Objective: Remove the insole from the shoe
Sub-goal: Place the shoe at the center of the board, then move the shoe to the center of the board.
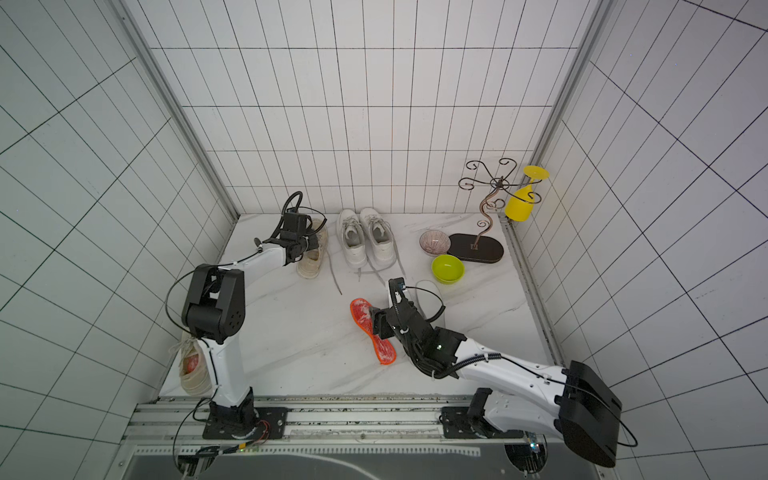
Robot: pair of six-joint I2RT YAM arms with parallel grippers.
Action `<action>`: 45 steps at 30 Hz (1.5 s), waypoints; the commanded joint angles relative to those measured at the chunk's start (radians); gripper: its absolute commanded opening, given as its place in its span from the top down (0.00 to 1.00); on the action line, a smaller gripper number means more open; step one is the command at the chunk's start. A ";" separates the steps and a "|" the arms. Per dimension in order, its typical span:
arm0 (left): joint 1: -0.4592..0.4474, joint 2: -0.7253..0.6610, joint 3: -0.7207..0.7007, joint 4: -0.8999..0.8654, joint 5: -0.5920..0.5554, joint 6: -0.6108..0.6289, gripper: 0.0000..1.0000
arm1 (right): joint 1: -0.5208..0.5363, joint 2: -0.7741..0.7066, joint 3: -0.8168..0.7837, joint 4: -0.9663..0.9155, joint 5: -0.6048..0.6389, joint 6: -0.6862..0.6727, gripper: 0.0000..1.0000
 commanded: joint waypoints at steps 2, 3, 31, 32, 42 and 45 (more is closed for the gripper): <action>-0.002 0.038 0.079 -0.007 0.100 -0.023 1.00 | -0.009 -0.026 -0.059 -0.022 0.042 0.009 0.25; -0.003 0.047 0.096 -0.029 0.102 -0.028 1.00 | -0.009 -0.029 -0.060 -0.024 0.044 0.006 0.25; -0.002 -1.034 -0.650 -0.562 -0.544 -0.387 0.25 | -0.117 -0.130 -0.127 -0.005 -0.030 -0.027 0.17; 0.043 -1.058 -0.673 -0.575 -0.523 -0.402 0.24 | -0.119 -0.129 -0.127 -0.004 -0.035 -0.026 0.17; 0.411 -1.064 -0.760 -0.571 -0.390 -0.409 0.15 | -0.122 -0.168 -0.137 -0.028 -0.050 -0.042 0.18; 0.493 -1.061 -0.769 -0.549 -0.360 -0.379 0.15 | -0.123 -0.184 -0.141 -0.037 -0.047 -0.034 0.18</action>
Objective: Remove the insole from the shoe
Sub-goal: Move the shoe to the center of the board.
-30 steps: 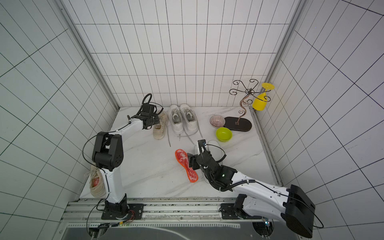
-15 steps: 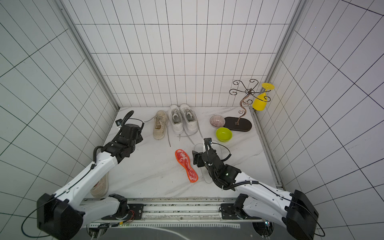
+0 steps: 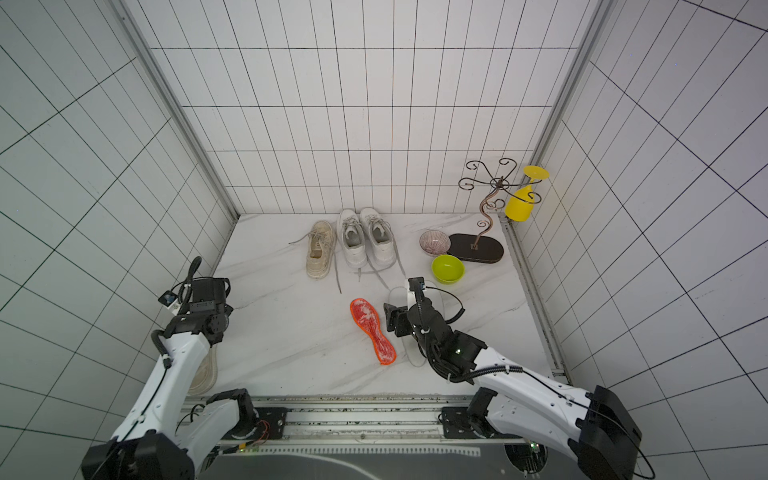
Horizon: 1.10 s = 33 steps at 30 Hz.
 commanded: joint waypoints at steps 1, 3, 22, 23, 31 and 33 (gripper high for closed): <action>0.074 0.001 -0.011 0.040 0.056 0.016 0.15 | -0.011 -0.026 -0.053 -0.021 0.000 0.001 0.18; 0.124 0.020 -0.018 0.066 0.094 0.027 0.16 | -0.011 -0.030 -0.055 -0.023 0.001 0.008 0.18; 0.195 0.143 -0.073 0.151 0.324 0.037 0.70 | -0.012 -0.014 -0.057 -0.030 0.013 0.010 0.18; 0.195 0.149 -0.069 0.153 0.345 0.044 0.76 | -0.012 -0.014 -0.060 -0.030 0.015 0.010 0.18; 0.073 0.094 -0.073 0.189 0.446 0.054 1.00 | -0.014 0.005 -0.062 -0.022 0.016 0.013 0.19; -0.028 0.063 -0.074 0.182 0.417 0.014 1.00 | -0.014 0.016 -0.058 -0.022 0.016 0.013 0.19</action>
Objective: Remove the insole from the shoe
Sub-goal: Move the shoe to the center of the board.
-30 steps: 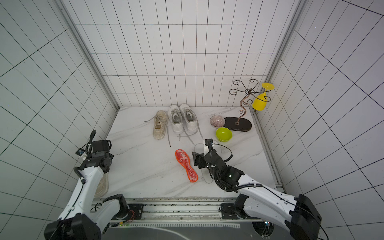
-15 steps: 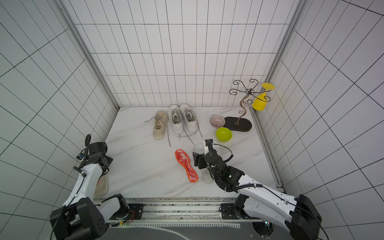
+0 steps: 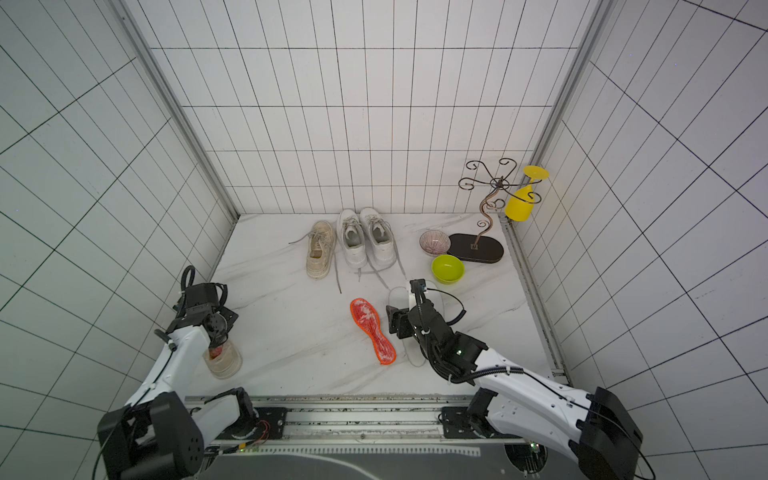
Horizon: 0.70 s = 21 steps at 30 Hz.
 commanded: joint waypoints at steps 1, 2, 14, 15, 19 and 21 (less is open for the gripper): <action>-0.147 -0.053 0.007 0.015 -0.001 -0.064 1.00 | -0.008 0.015 -0.041 0.001 0.014 0.009 0.19; -0.203 -0.061 0.006 0.006 -0.020 -0.098 1.00 | -0.008 0.019 -0.038 0.001 0.016 0.009 0.19; -0.720 -0.072 0.014 0.014 -0.106 -0.433 1.00 | -0.007 0.037 -0.022 0.000 0.020 0.011 0.19; -0.761 -0.059 0.021 0.028 -0.113 -0.454 1.00 | -0.007 0.042 -0.018 0.000 0.020 0.011 0.19; -0.907 0.030 0.081 0.065 -0.149 -0.506 1.00 | -0.007 0.055 -0.011 0.000 0.020 0.018 0.19; -0.960 0.081 0.114 0.094 -0.154 -0.511 1.00 | -0.007 0.060 -0.008 0.000 0.017 0.021 0.19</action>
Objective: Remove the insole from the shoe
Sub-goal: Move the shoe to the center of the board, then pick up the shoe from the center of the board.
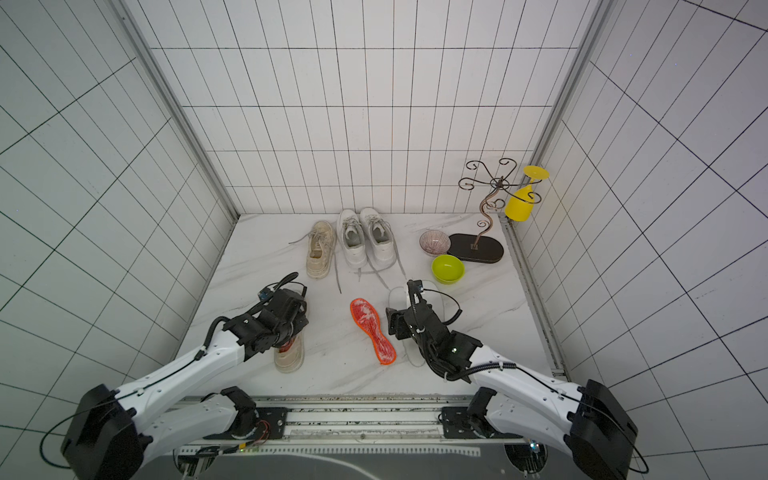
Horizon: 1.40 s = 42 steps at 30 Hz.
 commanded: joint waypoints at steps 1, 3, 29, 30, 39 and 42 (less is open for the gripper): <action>-0.070 0.062 0.079 0.111 -0.054 -0.075 1.00 | -0.008 0.010 -0.007 0.000 0.015 0.019 0.19; -0.107 0.104 0.098 0.152 -0.040 -0.077 1.00 | -0.007 0.010 -0.007 0.001 0.015 0.022 0.19; -0.077 -0.246 -0.008 -0.096 -0.032 0.458 0.35 | 0.015 0.182 0.123 0.039 -0.111 0.001 0.23; -0.076 -0.232 -0.011 -0.120 -0.053 0.415 0.35 | 0.019 0.190 0.129 0.041 -0.111 0.000 0.23; -0.053 -0.162 -0.091 0.025 0.105 0.444 0.35 | 0.026 0.215 0.139 0.039 -0.090 0.002 0.23; -0.056 -0.143 -0.124 0.090 0.132 0.468 0.35 | 0.026 0.226 0.143 0.038 -0.096 0.000 0.23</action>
